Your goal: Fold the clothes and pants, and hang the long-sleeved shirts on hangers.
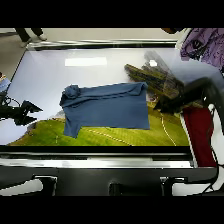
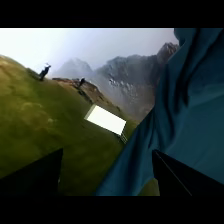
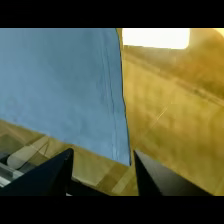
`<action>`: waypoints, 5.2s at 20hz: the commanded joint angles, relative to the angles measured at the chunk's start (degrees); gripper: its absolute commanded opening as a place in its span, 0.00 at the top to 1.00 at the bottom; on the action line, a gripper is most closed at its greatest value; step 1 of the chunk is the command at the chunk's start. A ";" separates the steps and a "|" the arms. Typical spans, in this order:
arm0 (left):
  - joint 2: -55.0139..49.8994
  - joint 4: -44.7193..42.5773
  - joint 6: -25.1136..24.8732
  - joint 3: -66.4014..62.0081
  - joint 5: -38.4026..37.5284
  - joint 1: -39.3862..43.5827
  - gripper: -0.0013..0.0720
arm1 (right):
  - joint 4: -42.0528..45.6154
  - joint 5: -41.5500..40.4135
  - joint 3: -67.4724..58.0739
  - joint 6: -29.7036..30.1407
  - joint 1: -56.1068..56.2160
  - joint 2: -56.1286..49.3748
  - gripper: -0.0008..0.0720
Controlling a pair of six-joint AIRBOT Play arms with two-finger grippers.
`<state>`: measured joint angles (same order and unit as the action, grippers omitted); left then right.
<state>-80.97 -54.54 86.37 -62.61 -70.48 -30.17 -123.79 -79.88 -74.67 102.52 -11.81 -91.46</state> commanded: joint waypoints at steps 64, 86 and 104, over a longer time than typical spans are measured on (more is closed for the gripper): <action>-6.69 -11.82 -5.55 -33.18 0.52 20.35 0.96 | 10.64 4.81 -37.38 -18.45 8.85 -0.68 0.95; -2.38 -1.36 -7.78 -17.18 -4.68 4.13 0.34 | 2.80 -7.06 -25.49 -3.65 -6.91 -6.19 0.49; 21.59 0.20 -7.30 27.50 -0.66 -4.02 0.34 | -6.21 9.70 25.90 9.81 -10.71 3.89 0.46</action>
<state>-59.64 -54.35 78.85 -35.70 -70.98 -34.13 -128.92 -72.79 -51.46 110.91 -22.52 -87.22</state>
